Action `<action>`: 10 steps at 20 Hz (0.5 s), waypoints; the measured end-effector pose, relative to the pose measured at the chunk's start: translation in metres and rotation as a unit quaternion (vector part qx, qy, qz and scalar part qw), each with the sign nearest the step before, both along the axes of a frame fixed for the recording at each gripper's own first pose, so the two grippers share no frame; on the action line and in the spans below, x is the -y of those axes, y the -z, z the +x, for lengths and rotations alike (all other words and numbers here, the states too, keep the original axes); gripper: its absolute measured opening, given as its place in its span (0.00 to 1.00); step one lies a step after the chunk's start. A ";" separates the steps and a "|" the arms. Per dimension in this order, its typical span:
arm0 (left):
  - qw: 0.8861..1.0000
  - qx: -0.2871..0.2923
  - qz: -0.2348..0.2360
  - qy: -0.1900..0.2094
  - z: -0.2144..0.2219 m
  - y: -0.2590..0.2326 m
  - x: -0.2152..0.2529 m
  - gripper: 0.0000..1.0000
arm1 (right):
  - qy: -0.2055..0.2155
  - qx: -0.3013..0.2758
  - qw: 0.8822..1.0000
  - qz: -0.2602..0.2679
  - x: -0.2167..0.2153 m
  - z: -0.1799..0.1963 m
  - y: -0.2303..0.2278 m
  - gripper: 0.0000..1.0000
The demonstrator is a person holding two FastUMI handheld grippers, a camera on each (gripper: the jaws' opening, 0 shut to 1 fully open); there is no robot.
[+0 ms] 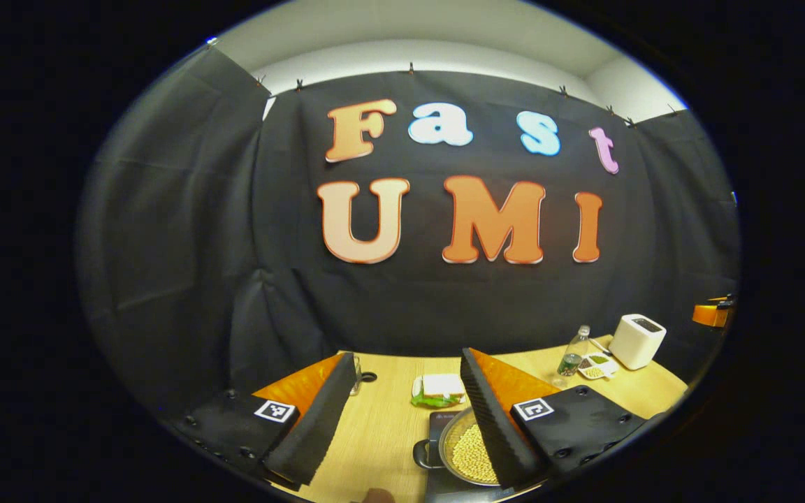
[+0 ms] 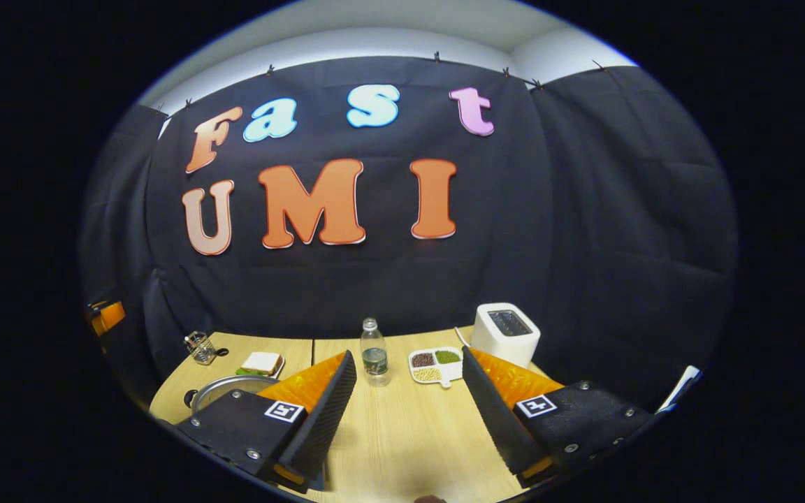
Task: First push the handle of the pot to place it horizontally, then grasp the pot with both hands and set it on the induction cooktop.
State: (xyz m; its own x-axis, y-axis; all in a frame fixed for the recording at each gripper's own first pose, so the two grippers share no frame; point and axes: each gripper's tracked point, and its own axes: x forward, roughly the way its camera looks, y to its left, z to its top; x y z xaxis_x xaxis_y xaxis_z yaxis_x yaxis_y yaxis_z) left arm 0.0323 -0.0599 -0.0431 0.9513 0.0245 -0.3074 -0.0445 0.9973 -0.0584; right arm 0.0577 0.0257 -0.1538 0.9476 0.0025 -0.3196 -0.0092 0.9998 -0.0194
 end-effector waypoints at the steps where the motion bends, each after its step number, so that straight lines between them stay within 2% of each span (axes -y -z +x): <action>1: 1.000 0.016 -0.011 -0.005 -0.007 -0.021 -0.001 0.98 | -0.007 0.011 1.000 0.000 -0.001 -0.006 -0.014 0.95; 3: 0.998 0.057 -0.007 -0.009 -0.022 -0.072 -0.008 0.96 | -0.025 0.033 0.999 0.009 -0.009 -0.021 -0.042 0.95; 4: 0.997 0.080 0.005 -0.011 -0.029 -0.094 -0.011 0.99 | -0.034 0.047 0.998 0.013 -0.015 -0.026 -0.055 0.95; 7: 0.991 0.130 0.018 -0.002 -0.050 -0.139 -0.003 0.99 | -0.044 0.080 0.996 0.009 -0.018 -0.035 -0.085 0.95; 8: 0.990 0.143 0.015 -0.002 -0.058 -0.152 -0.004 0.99 | -0.047 0.086 0.995 0.014 -0.020 -0.040 -0.093 1.00; 10: 0.987 0.161 0.010 0.002 -0.070 -0.170 -0.006 0.99 | -0.041 0.100 0.994 0.027 -0.016 -0.043 -0.108 1.00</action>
